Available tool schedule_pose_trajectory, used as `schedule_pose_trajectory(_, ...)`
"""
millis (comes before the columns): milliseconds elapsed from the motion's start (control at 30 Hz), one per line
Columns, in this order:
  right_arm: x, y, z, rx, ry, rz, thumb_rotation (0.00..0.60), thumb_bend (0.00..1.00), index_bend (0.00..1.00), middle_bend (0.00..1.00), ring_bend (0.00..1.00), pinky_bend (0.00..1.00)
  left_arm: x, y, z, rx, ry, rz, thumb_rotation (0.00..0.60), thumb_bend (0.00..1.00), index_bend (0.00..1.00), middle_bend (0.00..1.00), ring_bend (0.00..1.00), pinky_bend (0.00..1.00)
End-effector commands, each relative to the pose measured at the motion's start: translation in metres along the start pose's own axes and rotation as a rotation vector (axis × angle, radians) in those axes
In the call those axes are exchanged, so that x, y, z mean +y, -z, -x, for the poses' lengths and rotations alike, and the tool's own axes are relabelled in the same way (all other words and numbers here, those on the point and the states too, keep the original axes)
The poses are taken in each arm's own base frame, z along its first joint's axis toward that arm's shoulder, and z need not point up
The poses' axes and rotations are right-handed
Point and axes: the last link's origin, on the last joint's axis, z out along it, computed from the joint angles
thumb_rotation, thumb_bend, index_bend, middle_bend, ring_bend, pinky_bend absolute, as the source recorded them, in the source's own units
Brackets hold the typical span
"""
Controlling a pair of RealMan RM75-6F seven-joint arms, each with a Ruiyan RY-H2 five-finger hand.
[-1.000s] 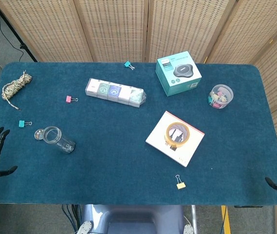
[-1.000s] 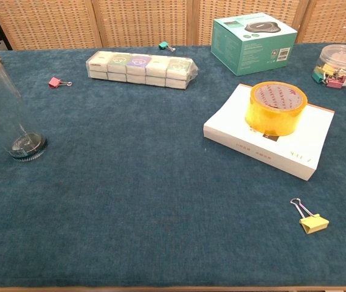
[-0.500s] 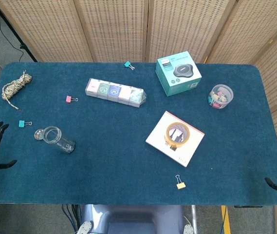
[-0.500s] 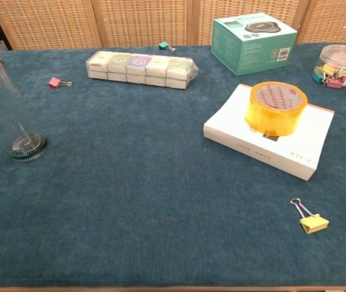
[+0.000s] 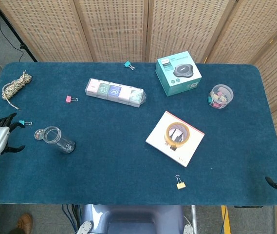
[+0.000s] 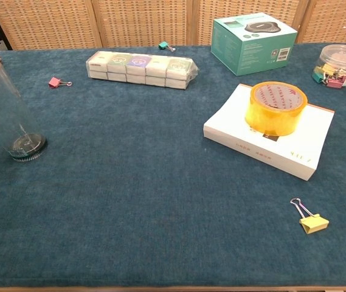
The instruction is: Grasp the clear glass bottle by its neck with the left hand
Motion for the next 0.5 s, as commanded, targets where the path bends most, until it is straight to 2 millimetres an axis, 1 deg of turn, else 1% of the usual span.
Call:
schedule_pose_trajectory(33,0.0,-0.001,0.0,-0.003,-0.001,0.001,0.6,0.0,0.0,0.0,0.0,0.0,0.011,-0.022,0.017,-0.034,0.004,-0.016,0.6,0.19,0.35,0.0,0.0,0.0)
schedule_pose_trajectory(100,0.0,-0.001,0.001,-0.006,-0.003,0.002,0.6,0.0,0.0,0.0,0.0,0.0,0.015,-0.03,0.024,-0.048,0.02,-0.025,0.6,0.23,0.36,0.0,0.0,0.0)
schedule_pose_trajectory(167,0.0,0.0,0.001,-0.009,-0.009,0.001,0.6,0.0,0.0,0.0,0.0,0.0,0.018,-0.034,0.028,-0.06,0.026,-0.03,0.6,0.28,0.38,0.0,0.0,0.0)
schedule_pose_trajectory(267,-0.001,-0.001,0.001,-0.018,-0.024,-0.004,0.6,0.0,0.0,0.0,0.0,0.0,0.021,-0.043,0.035,-0.067,0.016,-0.032,0.6,0.32,0.4,0.0,0.0,0.0)
schedule_pose_trajectory(500,0.0,-0.001,0.002,-0.023,-0.027,-0.002,0.6,0.0,0.0,0.0,0.0,0.0,0.02,-0.047,0.041,-0.063,-0.001,-0.036,0.6,0.34,0.44,0.0,0.0,0.0)
